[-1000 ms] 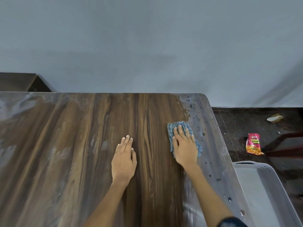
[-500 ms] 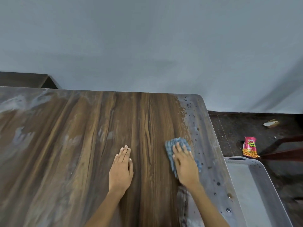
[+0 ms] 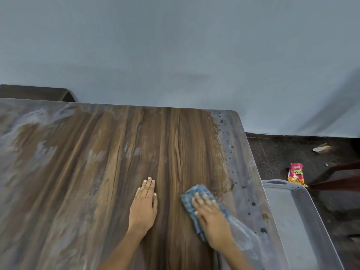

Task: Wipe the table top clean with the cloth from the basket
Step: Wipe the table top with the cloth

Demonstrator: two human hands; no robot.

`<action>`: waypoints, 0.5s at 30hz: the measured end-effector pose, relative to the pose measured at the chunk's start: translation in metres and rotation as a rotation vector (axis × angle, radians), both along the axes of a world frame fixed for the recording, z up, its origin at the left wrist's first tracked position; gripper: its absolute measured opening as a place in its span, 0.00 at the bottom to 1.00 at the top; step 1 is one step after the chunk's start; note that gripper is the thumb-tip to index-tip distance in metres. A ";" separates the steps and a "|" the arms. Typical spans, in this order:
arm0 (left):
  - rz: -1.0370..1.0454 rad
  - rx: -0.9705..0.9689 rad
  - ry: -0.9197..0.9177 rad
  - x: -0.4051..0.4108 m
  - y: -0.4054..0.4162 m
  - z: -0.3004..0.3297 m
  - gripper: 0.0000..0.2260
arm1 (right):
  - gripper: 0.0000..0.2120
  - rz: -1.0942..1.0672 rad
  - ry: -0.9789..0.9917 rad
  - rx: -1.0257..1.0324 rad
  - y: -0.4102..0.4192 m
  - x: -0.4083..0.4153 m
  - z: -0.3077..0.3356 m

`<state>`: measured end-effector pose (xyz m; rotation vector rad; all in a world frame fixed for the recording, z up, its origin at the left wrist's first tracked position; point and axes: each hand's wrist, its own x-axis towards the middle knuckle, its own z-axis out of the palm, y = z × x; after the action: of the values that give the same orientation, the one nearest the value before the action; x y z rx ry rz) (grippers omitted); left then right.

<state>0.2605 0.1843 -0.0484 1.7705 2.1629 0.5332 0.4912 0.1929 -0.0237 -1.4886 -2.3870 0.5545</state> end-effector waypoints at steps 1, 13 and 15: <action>-0.002 -0.006 0.005 0.000 -0.004 -0.001 0.21 | 0.19 -0.081 0.006 -0.035 0.010 0.013 0.002; 0.015 -0.032 0.030 0.010 -0.043 0.003 0.22 | 0.22 0.109 -0.068 -0.047 -0.017 -0.063 -0.012; 0.013 -0.034 0.028 0.010 -0.048 0.003 0.22 | 0.22 0.173 -0.071 -0.043 -0.040 -0.037 -0.016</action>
<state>0.2706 0.1362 -0.0453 1.7581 2.1907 0.4747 0.4545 0.1532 -0.0392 -1.3476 -2.5916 0.6039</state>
